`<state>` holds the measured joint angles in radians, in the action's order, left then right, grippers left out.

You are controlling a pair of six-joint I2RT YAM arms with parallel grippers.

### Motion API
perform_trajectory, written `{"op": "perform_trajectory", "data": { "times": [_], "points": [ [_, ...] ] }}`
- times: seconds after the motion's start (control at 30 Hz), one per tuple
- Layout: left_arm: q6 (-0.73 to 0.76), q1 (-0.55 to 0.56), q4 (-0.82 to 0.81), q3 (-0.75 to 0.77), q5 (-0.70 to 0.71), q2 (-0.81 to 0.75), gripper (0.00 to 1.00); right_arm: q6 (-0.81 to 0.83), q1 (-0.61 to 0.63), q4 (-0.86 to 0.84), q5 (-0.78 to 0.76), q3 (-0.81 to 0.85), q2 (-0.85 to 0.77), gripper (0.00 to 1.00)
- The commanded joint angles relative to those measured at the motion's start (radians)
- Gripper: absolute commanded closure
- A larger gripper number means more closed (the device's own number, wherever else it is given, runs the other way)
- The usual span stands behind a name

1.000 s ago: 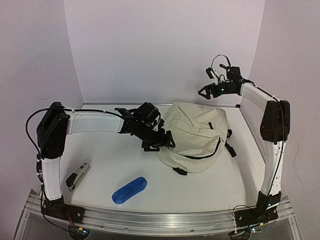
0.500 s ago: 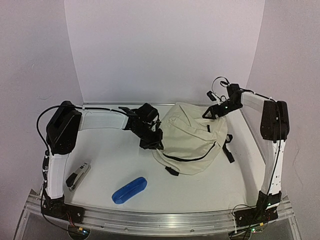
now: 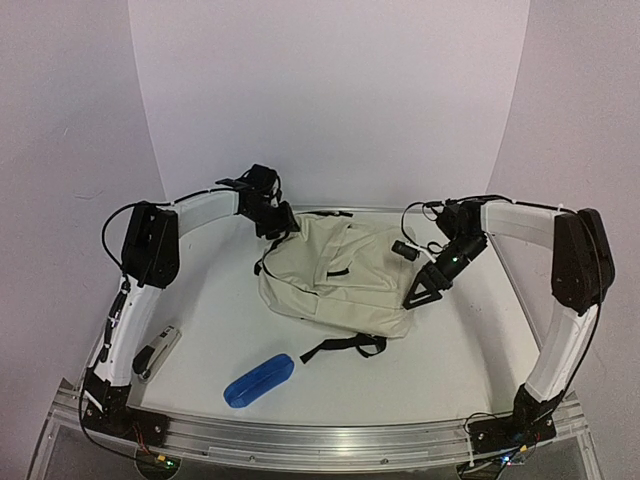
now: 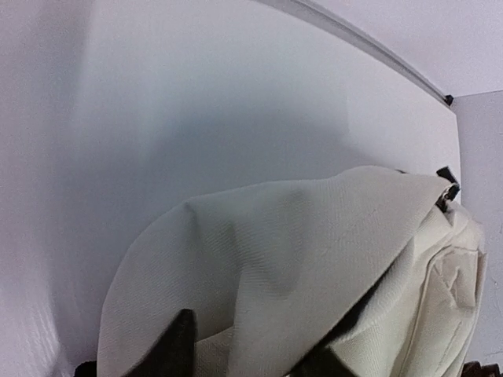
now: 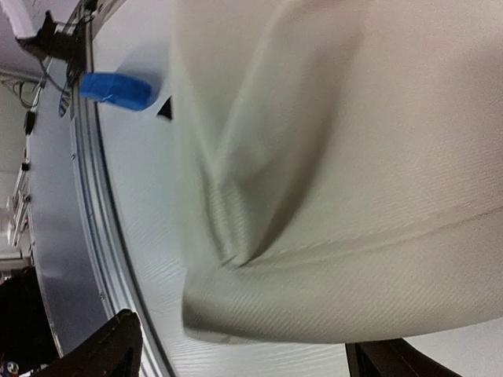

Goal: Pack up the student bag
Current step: Adjust the student bag at the center of the board.

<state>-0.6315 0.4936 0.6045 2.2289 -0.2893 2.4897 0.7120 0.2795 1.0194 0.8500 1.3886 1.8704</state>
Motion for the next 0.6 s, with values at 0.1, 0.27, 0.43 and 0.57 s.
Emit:
{"op": "perform_trajectory", "data": {
  "times": [0.1,0.27,0.43,0.57],
  "points": [
    [0.024,-0.011,0.026,-0.111,0.086,-0.214,0.36,0.116,0.006,0.168,-0.044,0.234,-0.054,0.12],
    [-0.036,0.006,-0.002,-0.446,0.117,-0.473,0.29,0.068,0.042,0.087,-0.045,0.374,-0.022,0.16],
    [-0.112,0.079,0.039,-0.605,0.18,-0.611,0.27,0.006,0.151,-0.031,-0.099,0.433,0.052,0.21],
    [-0.239,0.116,-0.004,-0.749,0.141,-0.658,0.26,-0.026,0.16,-0.074,-0.148,0.479,0.155,0.25]
  ]
}}
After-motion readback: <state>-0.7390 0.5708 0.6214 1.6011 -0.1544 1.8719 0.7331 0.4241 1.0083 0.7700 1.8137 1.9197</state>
